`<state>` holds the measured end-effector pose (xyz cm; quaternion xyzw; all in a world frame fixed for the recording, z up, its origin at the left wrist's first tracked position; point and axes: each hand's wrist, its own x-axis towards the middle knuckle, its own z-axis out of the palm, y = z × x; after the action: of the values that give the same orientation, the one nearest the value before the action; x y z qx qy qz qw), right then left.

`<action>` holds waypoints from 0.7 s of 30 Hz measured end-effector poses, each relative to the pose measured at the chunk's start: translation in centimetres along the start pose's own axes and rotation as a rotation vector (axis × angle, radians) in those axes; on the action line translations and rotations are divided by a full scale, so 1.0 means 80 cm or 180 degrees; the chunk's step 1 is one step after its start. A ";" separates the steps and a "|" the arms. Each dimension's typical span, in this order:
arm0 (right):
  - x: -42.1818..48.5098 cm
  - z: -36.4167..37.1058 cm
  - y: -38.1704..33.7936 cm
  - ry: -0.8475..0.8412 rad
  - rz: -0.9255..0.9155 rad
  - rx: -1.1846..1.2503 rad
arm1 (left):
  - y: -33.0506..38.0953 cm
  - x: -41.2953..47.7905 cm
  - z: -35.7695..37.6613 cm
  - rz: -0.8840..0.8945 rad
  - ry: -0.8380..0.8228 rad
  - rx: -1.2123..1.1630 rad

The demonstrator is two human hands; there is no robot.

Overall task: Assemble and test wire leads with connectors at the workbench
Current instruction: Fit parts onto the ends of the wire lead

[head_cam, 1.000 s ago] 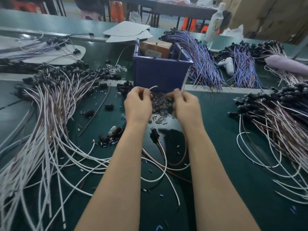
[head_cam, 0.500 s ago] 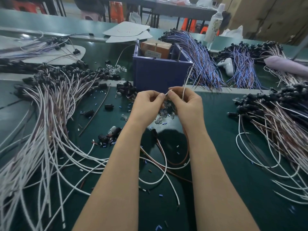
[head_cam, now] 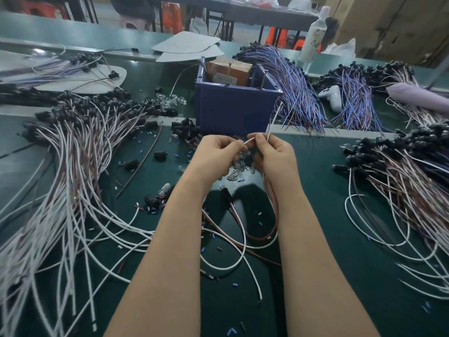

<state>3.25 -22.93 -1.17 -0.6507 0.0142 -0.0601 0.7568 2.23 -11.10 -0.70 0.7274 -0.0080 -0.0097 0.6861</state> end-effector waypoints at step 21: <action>-0.004 -0.010 -0.001 -0.0348 -0.0138 -0.0047 | 0.003 -0.004 -0.012 -0.0453 -0.0334 -0.0759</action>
<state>2.82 -23.66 -1.26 -0.6587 -0.0409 -0.0407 0.7501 1.90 -10.11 -0.39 0.6380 0.0090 -0.0972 0.7638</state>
